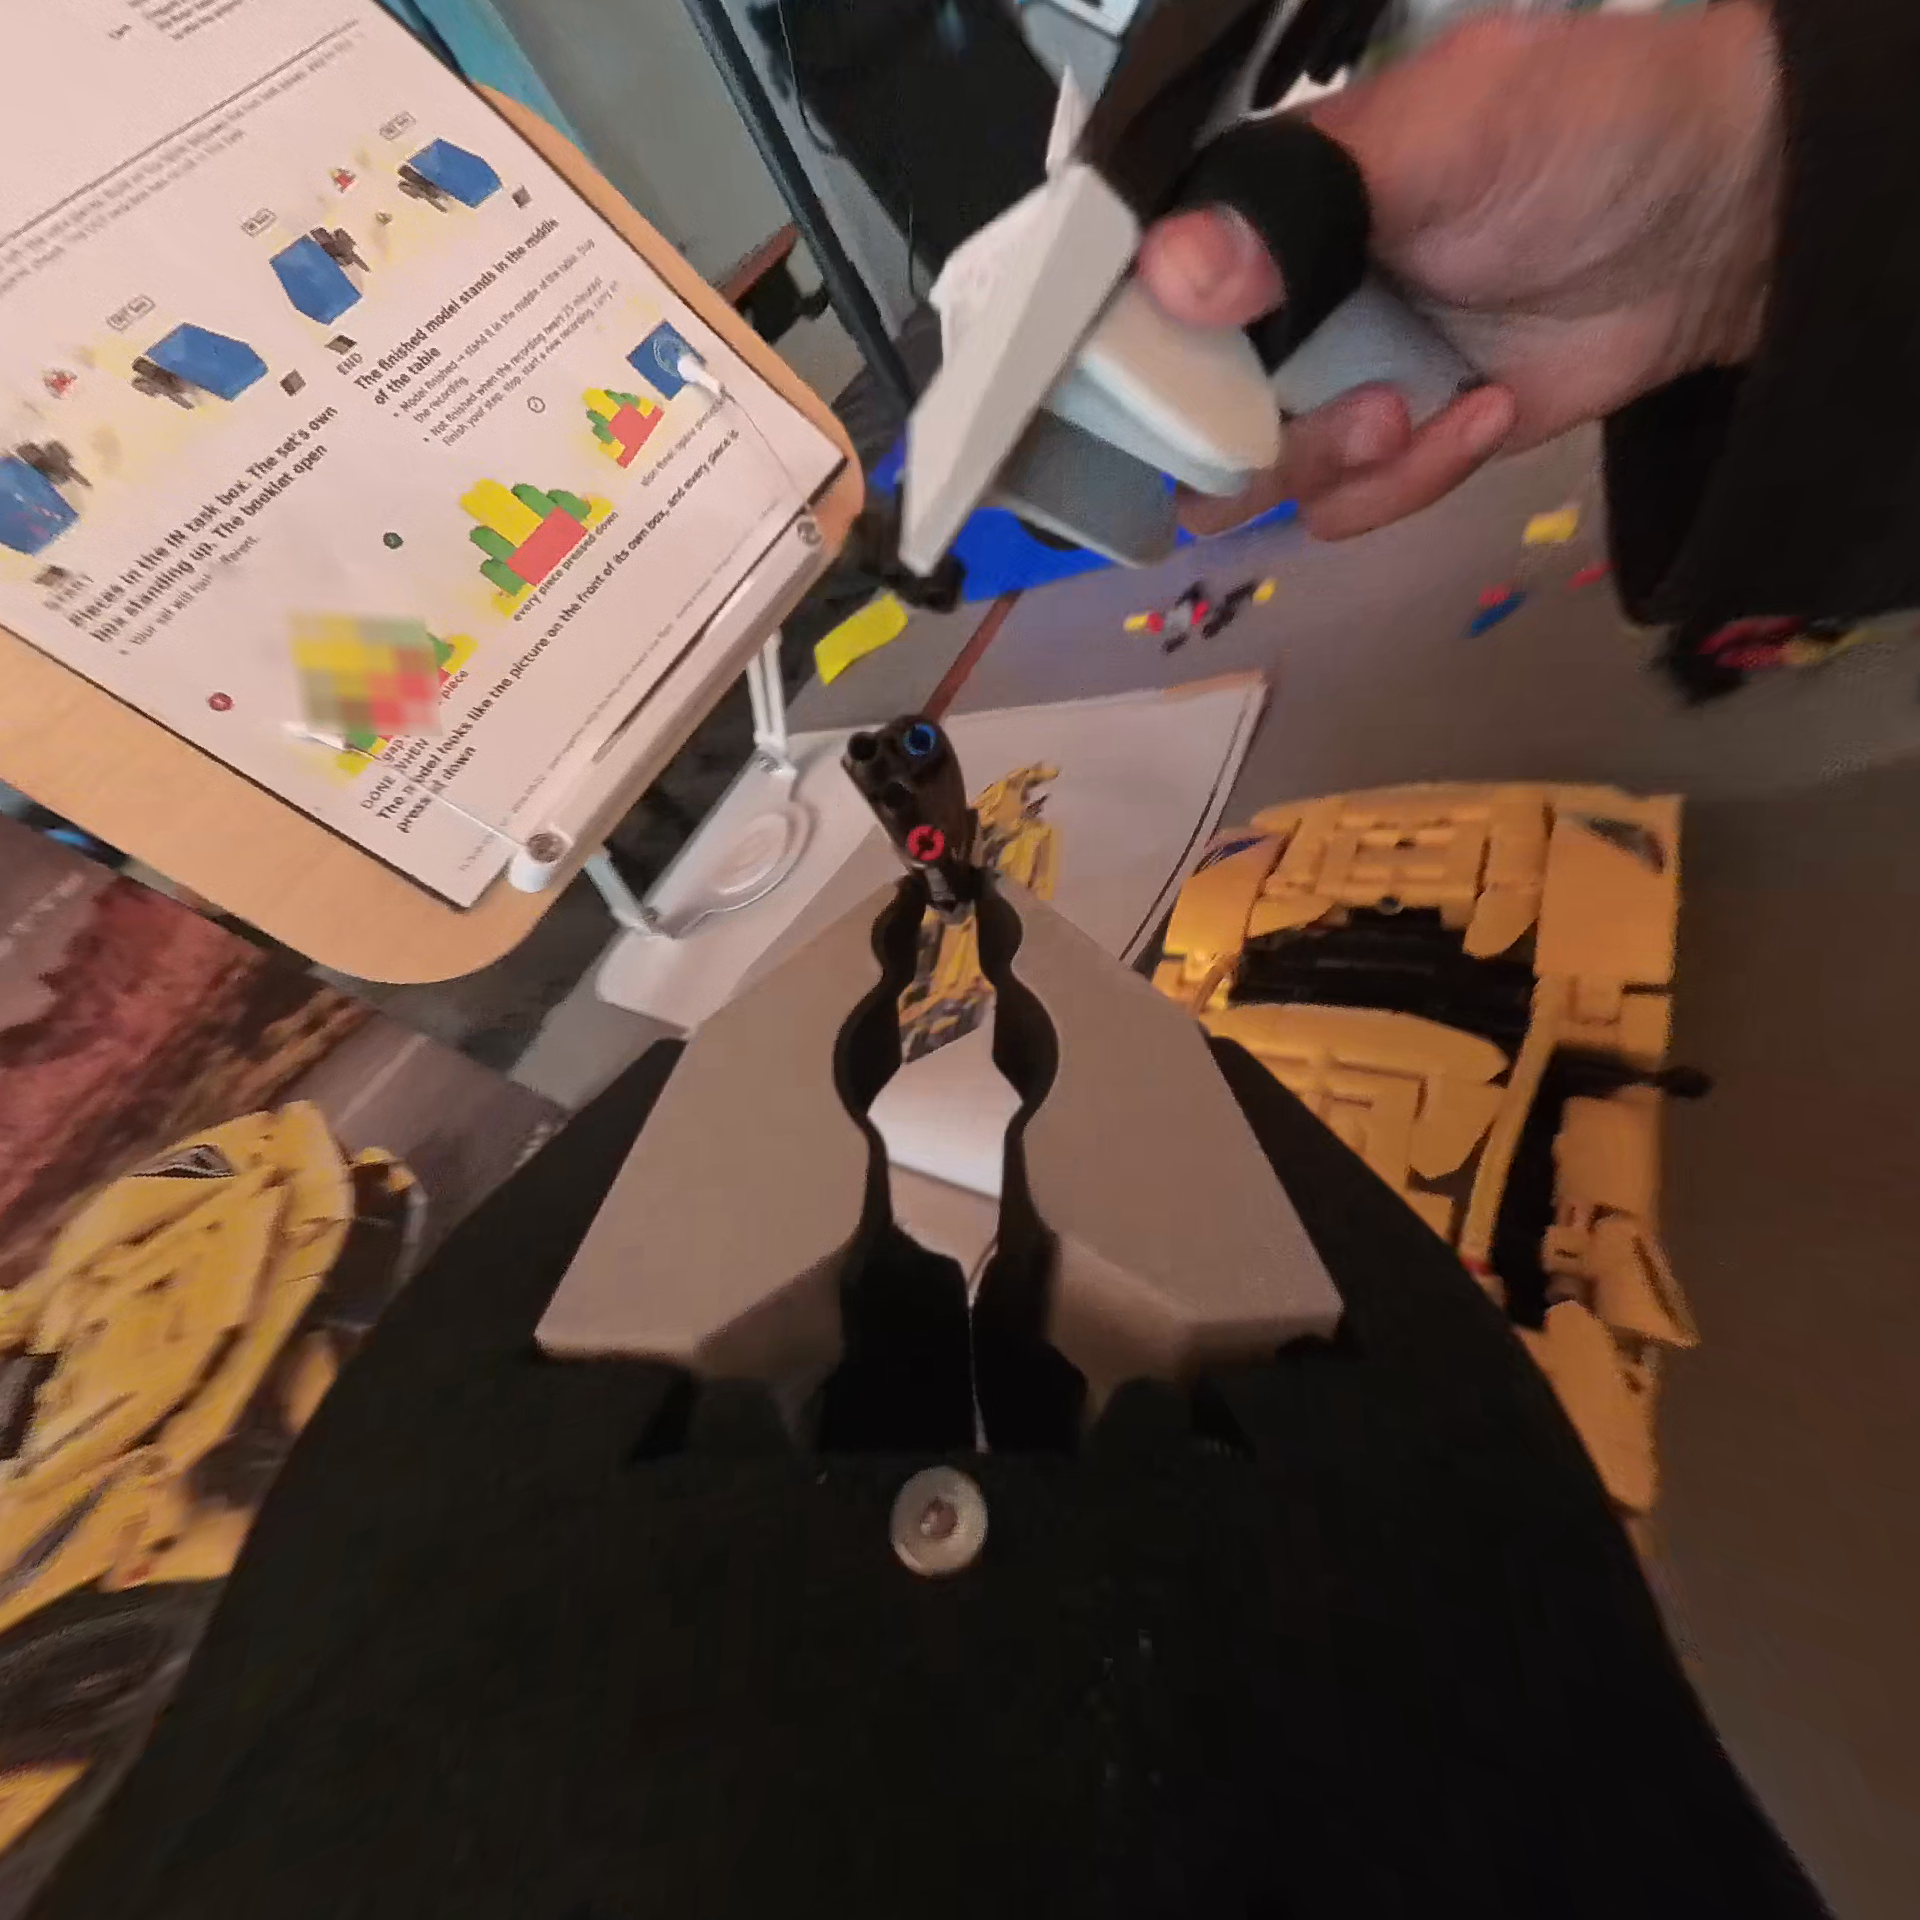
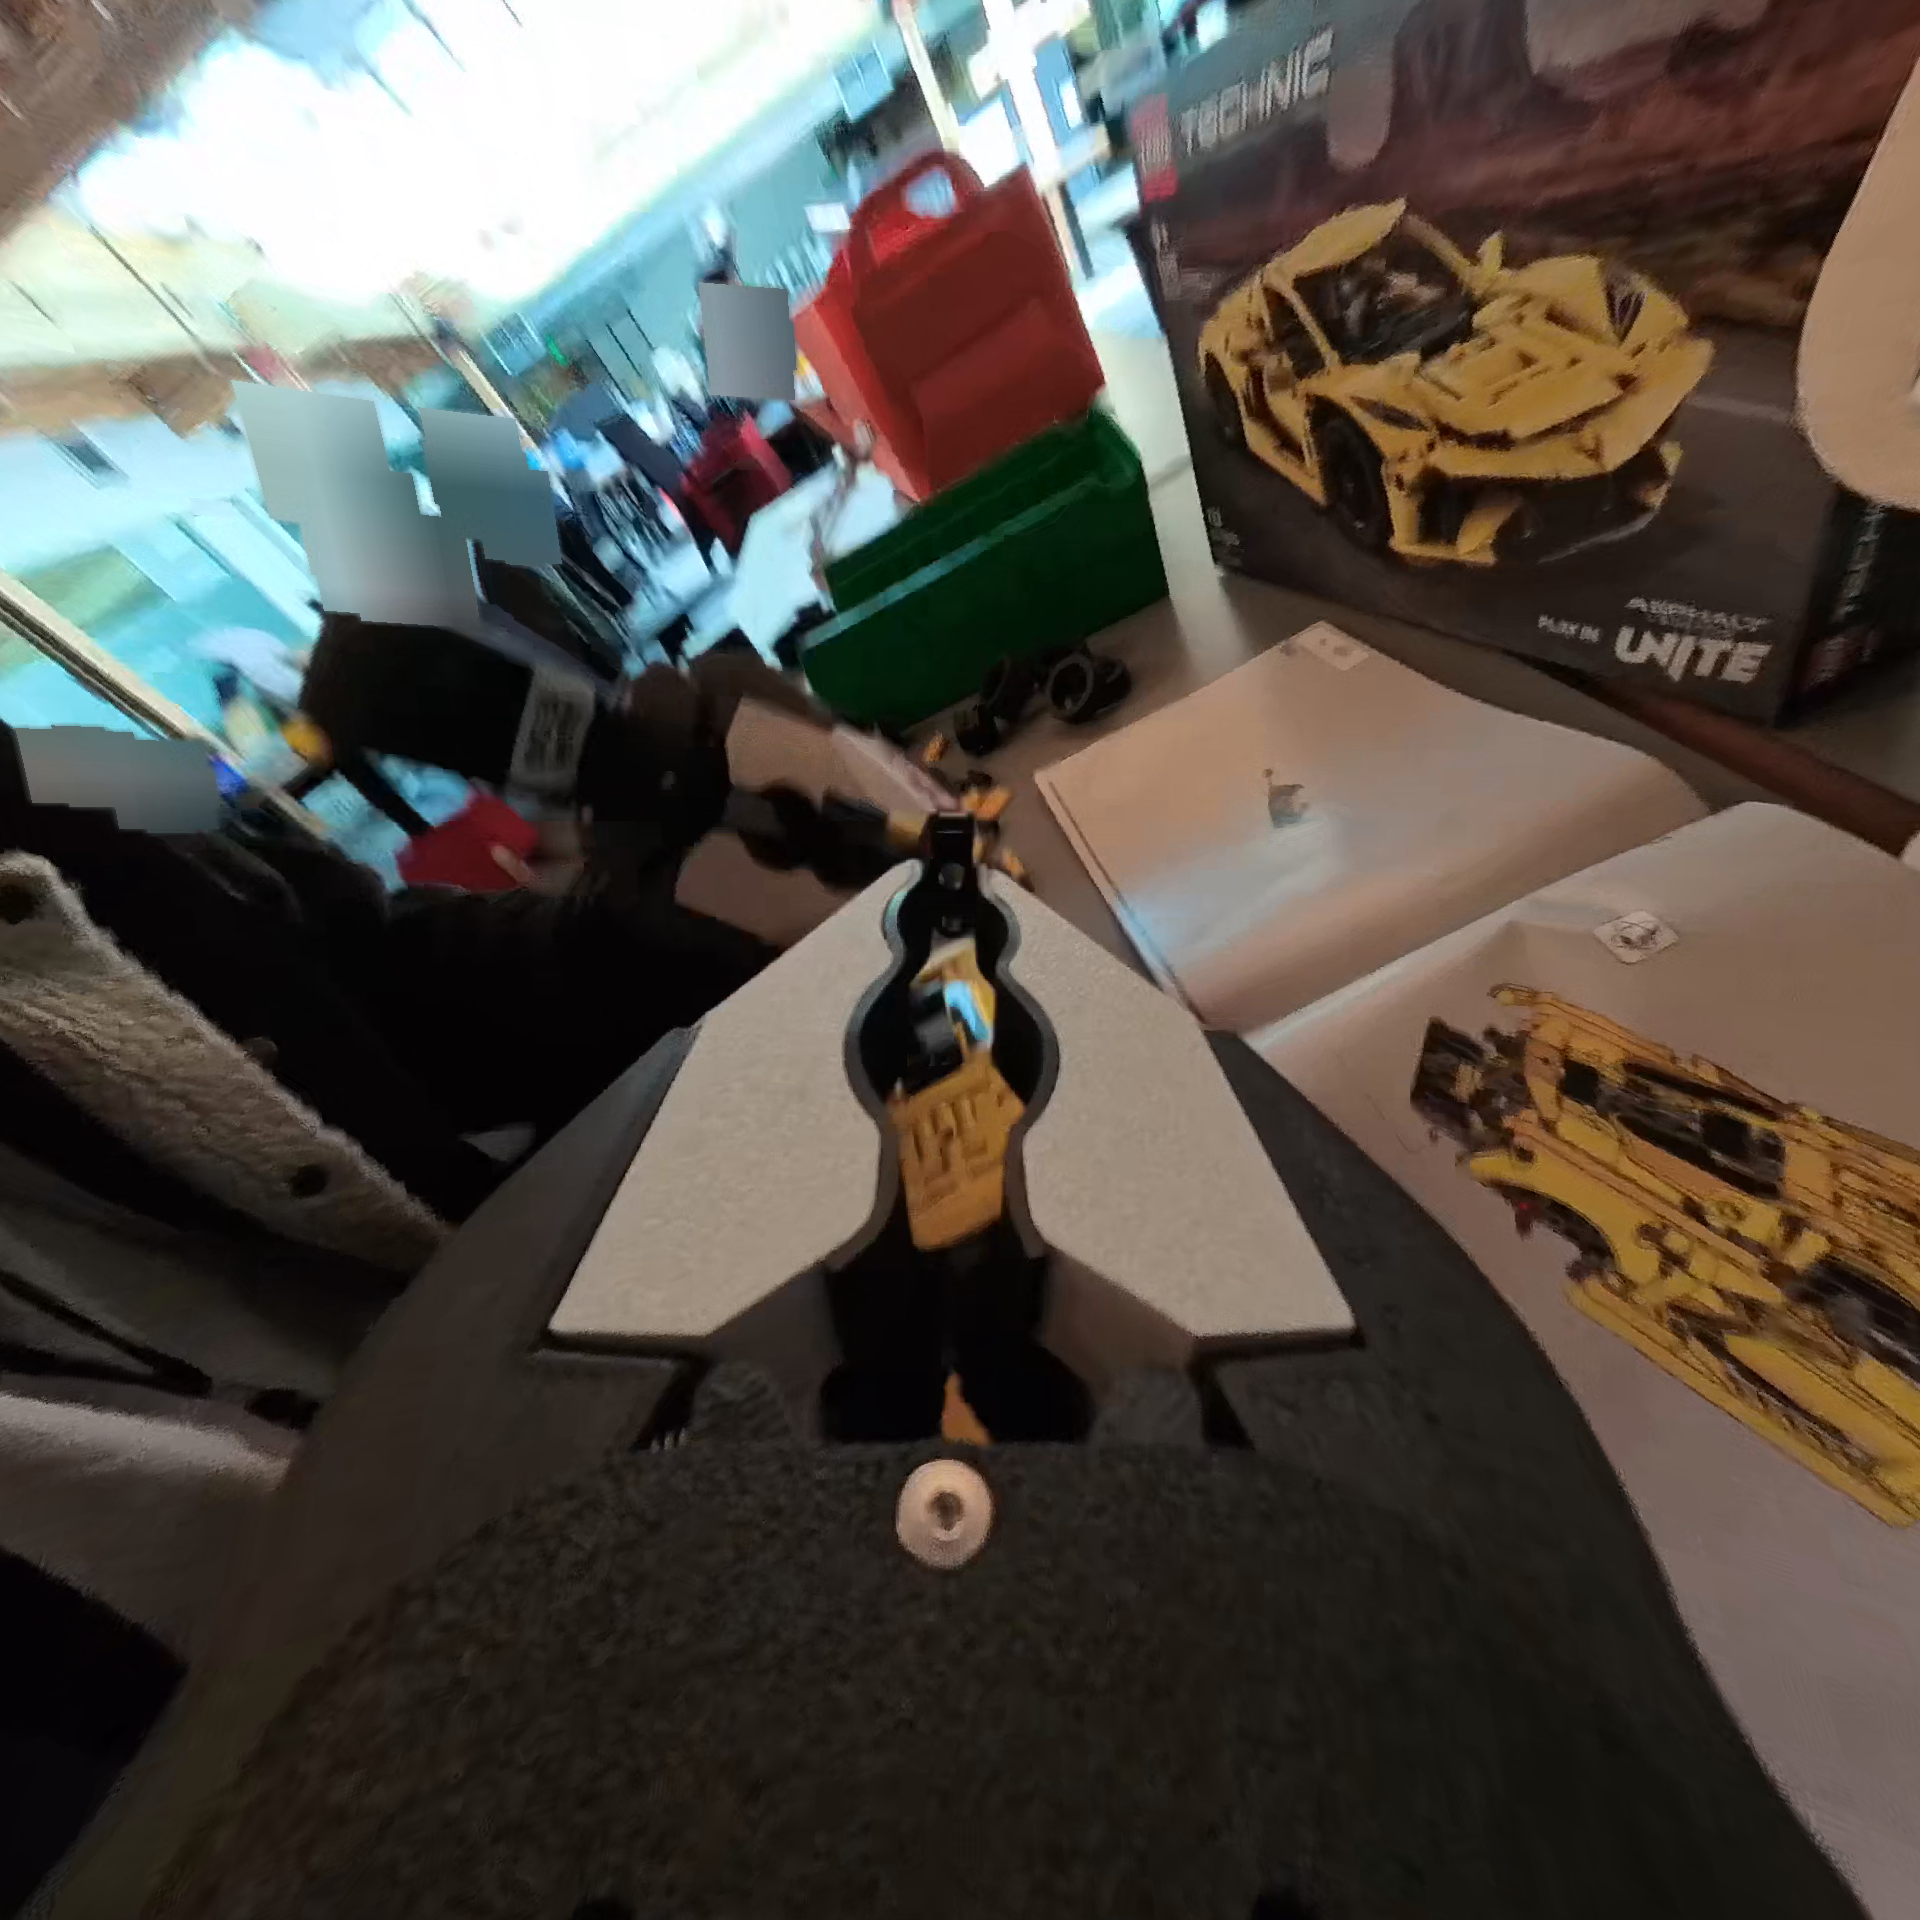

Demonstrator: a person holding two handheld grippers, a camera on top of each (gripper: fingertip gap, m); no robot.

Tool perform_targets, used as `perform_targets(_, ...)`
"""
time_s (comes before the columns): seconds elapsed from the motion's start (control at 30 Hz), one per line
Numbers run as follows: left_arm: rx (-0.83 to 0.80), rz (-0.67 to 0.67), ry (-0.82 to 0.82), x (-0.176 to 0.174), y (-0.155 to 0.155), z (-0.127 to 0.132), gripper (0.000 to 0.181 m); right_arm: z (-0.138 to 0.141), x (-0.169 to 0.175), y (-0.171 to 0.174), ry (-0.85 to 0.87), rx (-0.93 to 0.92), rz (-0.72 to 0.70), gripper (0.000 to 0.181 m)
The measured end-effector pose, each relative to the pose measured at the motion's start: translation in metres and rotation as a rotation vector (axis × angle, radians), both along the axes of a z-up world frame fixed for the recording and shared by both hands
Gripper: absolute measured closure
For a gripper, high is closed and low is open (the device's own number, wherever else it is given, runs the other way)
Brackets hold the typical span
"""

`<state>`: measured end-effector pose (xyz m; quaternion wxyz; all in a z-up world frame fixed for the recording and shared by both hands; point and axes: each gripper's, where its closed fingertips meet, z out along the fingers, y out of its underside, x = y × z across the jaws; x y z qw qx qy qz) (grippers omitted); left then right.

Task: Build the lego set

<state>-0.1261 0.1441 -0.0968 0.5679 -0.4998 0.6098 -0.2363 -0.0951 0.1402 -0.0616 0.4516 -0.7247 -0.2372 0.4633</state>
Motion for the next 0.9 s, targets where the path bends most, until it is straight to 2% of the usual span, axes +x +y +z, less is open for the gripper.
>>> perform_targets(0.07, -0.120, -0.043, -0.046, -0.004, 0.001, 0.005, 0.171, -0.013, -0.010, -0.036, -0.183, -0.075, 0.119, 0.175)
perform_targets(0.1, -0.176, -0.058, -0.074, -0.007, 0.003, 0.008, 0.171, -0.028, -0.017, -0.060, -0.307, -0.126, 0.178, 0.175)
perform_targets(0.23, -0.388, -0.161, -0.129, -0.011, 0.000, 0.010, 0.171, -0.130, -0.031, -0.124, -0.819, -0.239, 0.270, 0.174)
perform_targets(0.3, -0.411, -0.169, -0.137, -0.011, -0.001, 0.010, 0.171, -0.159, -0.036, -0.143, -0.898, -0.260, 0.277, 0.174)
perform_targets(0.47, -0.479, -0.224, -0.129, -0.007, -0.012, 0.008, 0.171, -0.185, -0.028, -0.163, -1.039, -0.331, 0.267, 0.174)
perform_targets(0.6, -0.491, -0.246, -0.106, -0.006, -0.017, 0.004, 0.171, -0.186, -0.029, -0.166, -1.087, -0.329, 0.287, 0.174)
perform_targets(0.7, -0.498, -0.255, -0.103, -0.005, -0.018, 0.003, 0.171, -0.178, -0.030, -0.163, -1.069, -0.310, 0.279, 0.159)
perform_targets(0.8, -0.511, -0.264, -0.124, -0.006, -0.019, 0.007, 0.171, -0.133, -0.036, -0.140, -0.942, -0.188, 0.207, 0.155)
perform_targets(0.9, -0.454, -0.242, -0.108, -0.005, -0.020, 0.007, 0.171, -0.055, -0.034, -0.070, -0.757, 0.102, -0.076, 0.139)
